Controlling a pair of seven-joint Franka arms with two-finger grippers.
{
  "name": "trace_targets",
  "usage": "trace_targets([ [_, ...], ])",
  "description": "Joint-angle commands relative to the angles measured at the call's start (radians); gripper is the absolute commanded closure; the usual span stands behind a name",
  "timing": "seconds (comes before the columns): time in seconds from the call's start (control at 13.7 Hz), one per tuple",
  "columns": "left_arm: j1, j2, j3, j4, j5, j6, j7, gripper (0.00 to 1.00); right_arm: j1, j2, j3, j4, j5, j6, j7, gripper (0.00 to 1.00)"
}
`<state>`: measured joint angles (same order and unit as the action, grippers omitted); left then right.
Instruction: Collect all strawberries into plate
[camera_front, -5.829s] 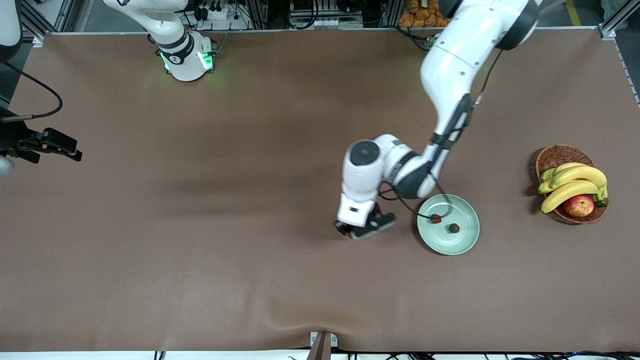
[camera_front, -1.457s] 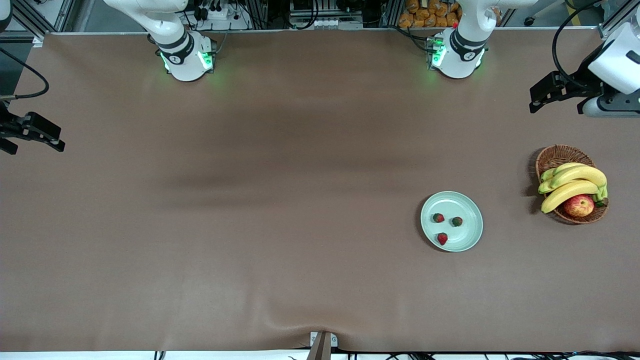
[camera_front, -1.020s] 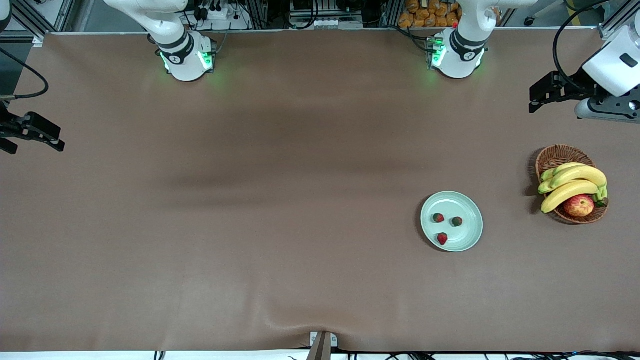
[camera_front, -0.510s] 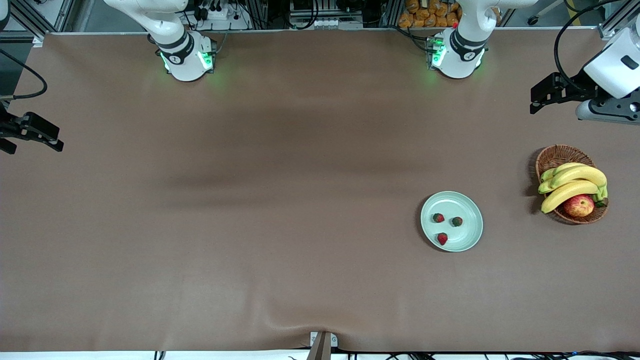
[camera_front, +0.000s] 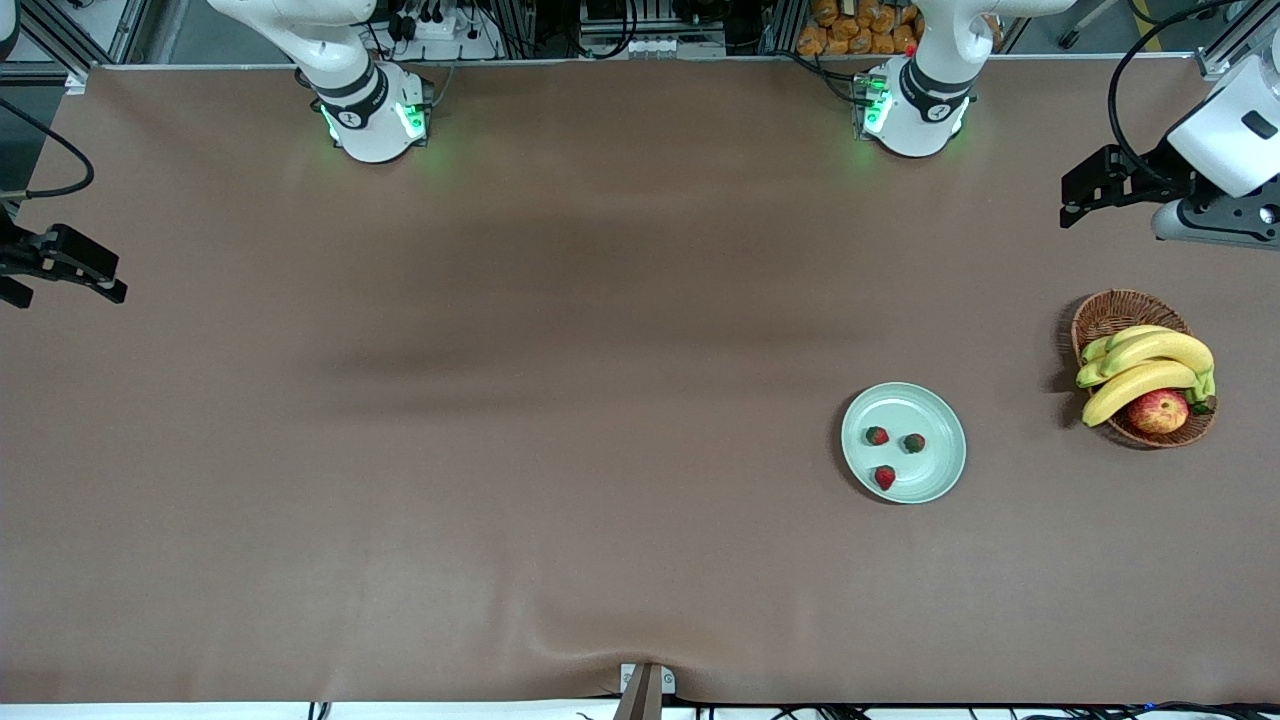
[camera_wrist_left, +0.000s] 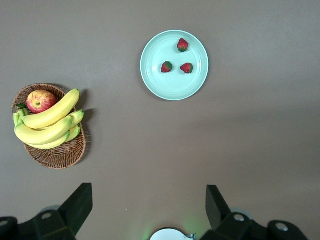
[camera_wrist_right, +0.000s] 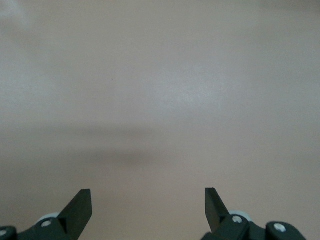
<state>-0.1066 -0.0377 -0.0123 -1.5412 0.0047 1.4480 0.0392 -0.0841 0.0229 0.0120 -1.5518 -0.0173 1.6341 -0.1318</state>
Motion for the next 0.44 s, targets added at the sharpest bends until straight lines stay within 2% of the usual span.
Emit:
trace_targets([
  [0.0,-0.001,0.004,0.003,0.02,-0.005,-0.012,0.001,0.0,-0.014,0.002,0.006,0.012,0.017,-0.013,-0.012,0.0],
  [0.36,-0.001,0.004,0.003,0.02,-0.005,-0.012,0.001,0.0,-0.016,0.002,0.006,0.01,0.017,-0.014,-0.012,0.0],
])
